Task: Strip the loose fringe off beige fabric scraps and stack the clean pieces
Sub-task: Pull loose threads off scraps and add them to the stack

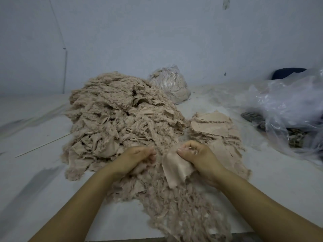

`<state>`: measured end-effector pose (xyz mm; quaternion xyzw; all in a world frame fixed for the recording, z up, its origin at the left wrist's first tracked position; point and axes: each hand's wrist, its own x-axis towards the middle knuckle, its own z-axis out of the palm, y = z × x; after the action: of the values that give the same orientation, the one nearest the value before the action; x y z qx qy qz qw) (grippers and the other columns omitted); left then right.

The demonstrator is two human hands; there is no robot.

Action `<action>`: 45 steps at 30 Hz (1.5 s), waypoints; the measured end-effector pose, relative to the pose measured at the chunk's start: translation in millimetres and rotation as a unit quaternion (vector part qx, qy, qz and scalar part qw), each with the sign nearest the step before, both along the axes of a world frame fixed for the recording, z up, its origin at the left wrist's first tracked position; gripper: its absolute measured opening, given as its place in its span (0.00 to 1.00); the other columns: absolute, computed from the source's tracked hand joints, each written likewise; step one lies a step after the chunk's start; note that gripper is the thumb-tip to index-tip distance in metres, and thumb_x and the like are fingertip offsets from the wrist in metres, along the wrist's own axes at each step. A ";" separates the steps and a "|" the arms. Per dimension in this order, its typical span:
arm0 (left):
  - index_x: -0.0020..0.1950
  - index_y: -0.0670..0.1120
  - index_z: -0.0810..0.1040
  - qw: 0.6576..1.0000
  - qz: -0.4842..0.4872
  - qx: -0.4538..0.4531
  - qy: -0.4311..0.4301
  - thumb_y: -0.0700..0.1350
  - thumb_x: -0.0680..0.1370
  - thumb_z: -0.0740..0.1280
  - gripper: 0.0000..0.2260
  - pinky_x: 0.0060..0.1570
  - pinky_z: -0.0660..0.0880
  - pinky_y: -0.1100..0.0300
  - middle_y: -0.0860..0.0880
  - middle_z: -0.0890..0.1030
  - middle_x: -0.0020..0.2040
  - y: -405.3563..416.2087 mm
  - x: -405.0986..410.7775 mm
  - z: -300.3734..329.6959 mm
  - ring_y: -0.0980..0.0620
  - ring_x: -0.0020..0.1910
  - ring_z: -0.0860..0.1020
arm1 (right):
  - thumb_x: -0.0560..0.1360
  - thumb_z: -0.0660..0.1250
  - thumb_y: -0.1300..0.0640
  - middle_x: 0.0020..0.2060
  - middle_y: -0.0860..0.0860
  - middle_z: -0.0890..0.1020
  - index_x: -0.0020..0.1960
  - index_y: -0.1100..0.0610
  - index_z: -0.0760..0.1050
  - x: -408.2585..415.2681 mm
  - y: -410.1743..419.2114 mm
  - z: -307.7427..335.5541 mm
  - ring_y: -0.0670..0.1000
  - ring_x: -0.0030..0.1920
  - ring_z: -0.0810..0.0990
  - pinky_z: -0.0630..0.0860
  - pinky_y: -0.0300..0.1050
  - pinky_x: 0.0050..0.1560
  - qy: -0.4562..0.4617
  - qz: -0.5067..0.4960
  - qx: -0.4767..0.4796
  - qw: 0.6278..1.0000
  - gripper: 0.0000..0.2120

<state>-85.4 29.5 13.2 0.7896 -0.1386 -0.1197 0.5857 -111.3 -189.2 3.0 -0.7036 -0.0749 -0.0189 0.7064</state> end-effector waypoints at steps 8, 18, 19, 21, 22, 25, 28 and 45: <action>0.47 0.42 0.80 0.996 0.036 -0.057 -0.057 0.42 0.69 0.74 0.09 0.37 0.75 0.64 0.48 0.82 0.39 -36.3 -7.6 -3.3 0.52 0.37 0.79 | 0.72 0.67 0.44 0.48 0.56 0.84 0.57 0.64 0.77 -1.3 3.8 1.3 0.57 0.46 0.83 0.80 0.48 0.47 0.072 0.079 0.096 0.990 0.25; 0.35 0.42 0.75 0.968 0.209 -0.138 -0.026 0.48 0.77 0.65 0.14 0.25 0.67 0.66 0.49 0.71 0.25 -36.2 -4.6 -3.8 0.54 0.23 0.67 | 0.80 0.62 0.57 0.42 0.51 0.81 0.52 0.57 0.73 8.1 19.7 -10.1 0.50 0.41 0.79 0.76 0.46 0.44 0.018 -0.094 0.063 0.993 0.04; 0.36 0.43 0.74 0.956 0.240 -0.168 -0.005 0.51 0.79 0.63 0.15 0.22 0.63 0.67 0.50 0.70 0.25 -35.0 -4.1 -3.0 0.56 0.21 0.65 | 0.81 0.61 0.56 0.43 0.51 0.79 0.54 0.56 0.70 9.6 22.1 -11.8 0.50 0.41 0.77 0.74 0.47 0.45 0.013 -0.111 0.055 0.992 0.04; 0.44 0.42 0.77 0.950 0.220 -0.207 0.083 0.59 0.79 0.57 0.21 0.26 0.69 0.64 0.46 0.79 0.32 -42.2 -8.6 -0.2 0.54 0.28 0.75 | 0.81 0.60 0.56 0.41 0.51 0.78 0.57 0.54 0.67 10.9 27.6 -15.1 0.49 0.40 0.77 0.74 0.47 0.44 -0.003 -0.131 0.054 0.990 0.06; 0.49 0.43 0.78 0.956 0.170 -0.196 0.134 0.64 0.78 0.56 0.25 0.32 0.74 0.60 0.44 0.83 0.39 -50.2 -13.9 -0.4 0.50 0.36 0.80 | 0.81 0.59 0.57 0.42 0.51 0.79 0.59 0.56 0.68 10.6 31.1 -16.1 0.50 0.42 0.78 0.75 0.48 0.45 -0.017 -0.133 0.057 0.989 0.07; 0.49 0.47 0.79 0.973 0.068 -0.158 0.154 0.63 0.72 0.64 0.20 0.33 0.77 0.61 0.48 0.84 0.38 -76.8 -28.8 -8.8 0.52 0.36 0.82 | 0.81 0.57 0.62 0.54 0.59 0.82 0.71 0.62 0.62 9.9 38.6 -17.7 0.57 0.52 0.82 0.79 0.55 0.55 -0.024 -0.136 0.064 0.988 0.19; 0.40 0.45 0.74 0.974 0.104 -0.189 0.069 0.47 0.78 0.64 0.09 0.19 0.64 0.71 0.54 0.73 0.21 -86.5 -33.0 -10.7 0.61 0.18 0.69 | 0.81 0.59 0.62 0.51 0.61 0.82 0.64 0.64 0.70 12.6 33.6 -17.3 0.58 0.49 0.83 0.80 0.55 0.51 -0.024 -0.194 0.095 0.976 0.13; 0.46 0.50 0.76 0.891 0.132 0.406 -0.152 0.57 0.71 0.72 0.13 0.52 0.72 0.56 0.52 0.75 0.44 28.9 5.1 2.6 0.53 0.51 0.71 | 0.73 0.72 0.51 0.47 0.56 0.83 0.46 0.55 0.78 19.0 -83.9 -4.5 0.58 0.46 0.80 0.77 0.51 0.49 0.090 -0.250 -0.165 0.950 0.08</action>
<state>-80.3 58.4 15.8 0.9781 -0.0600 0.0347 0.1963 -92.3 -273.0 -1.4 -0.8052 0.1654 -0.1188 0.5569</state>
